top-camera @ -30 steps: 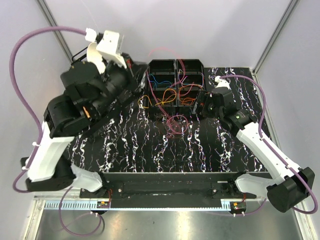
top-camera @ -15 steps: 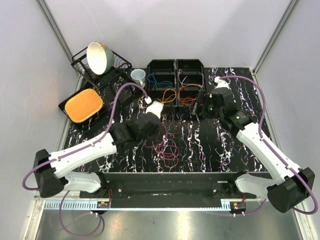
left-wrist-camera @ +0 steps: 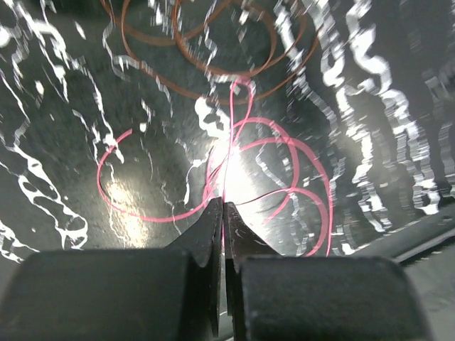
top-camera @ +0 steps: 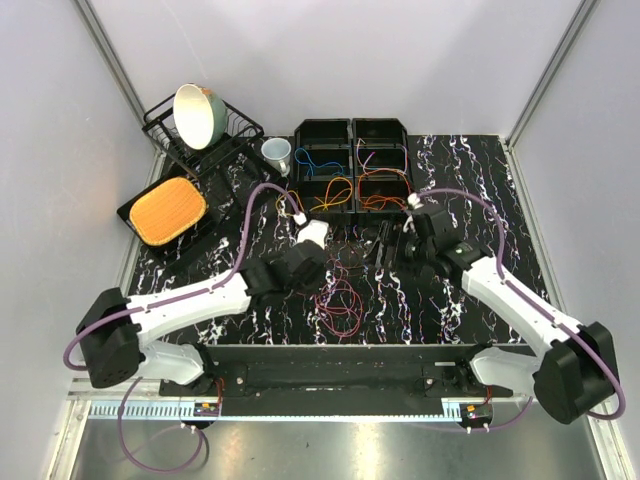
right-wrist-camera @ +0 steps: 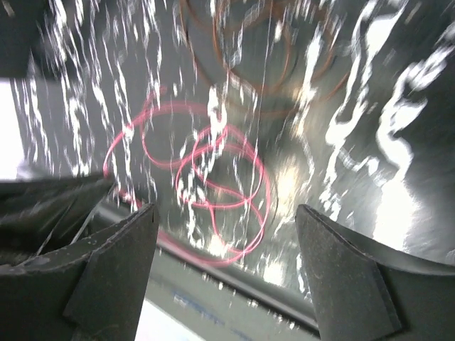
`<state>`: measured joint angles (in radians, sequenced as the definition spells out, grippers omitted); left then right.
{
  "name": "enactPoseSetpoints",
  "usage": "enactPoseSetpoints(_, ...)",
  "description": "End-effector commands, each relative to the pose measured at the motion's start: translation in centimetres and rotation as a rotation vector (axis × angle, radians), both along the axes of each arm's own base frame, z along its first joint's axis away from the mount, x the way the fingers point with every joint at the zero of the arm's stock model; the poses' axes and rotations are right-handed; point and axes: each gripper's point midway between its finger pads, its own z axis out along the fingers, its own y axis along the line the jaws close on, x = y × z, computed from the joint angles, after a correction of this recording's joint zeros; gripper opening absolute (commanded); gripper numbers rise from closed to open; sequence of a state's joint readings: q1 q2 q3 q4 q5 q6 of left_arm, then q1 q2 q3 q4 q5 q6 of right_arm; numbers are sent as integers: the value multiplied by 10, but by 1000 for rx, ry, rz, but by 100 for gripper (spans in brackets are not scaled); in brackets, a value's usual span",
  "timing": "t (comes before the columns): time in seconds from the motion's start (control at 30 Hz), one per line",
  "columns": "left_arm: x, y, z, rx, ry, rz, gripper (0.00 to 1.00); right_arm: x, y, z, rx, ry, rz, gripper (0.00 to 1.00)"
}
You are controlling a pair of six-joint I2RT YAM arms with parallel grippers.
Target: Untangle the cables
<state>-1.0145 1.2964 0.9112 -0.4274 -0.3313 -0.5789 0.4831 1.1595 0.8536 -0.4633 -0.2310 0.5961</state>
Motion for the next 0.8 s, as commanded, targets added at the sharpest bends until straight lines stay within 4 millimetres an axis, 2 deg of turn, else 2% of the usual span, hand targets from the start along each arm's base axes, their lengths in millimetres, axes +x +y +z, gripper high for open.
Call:
enactPoseSetpoints(0.0,1,-5,-20,-17,26,24,0,-21,26,-14,140,110,107,82)
enactPoseSetpoints(0.3,-11,15,-71,70,98,68,0,-38,37,-55,144,228,160,79)
enactPoseSetpoints(0.47,-13,20,-86,104,120,79,0,-39,48,-70,140,255,189,75)
enactPoseSetpoints(0.77,-20,30,-106,133,149,97,0,-46,53,-103,58,306,197,70)
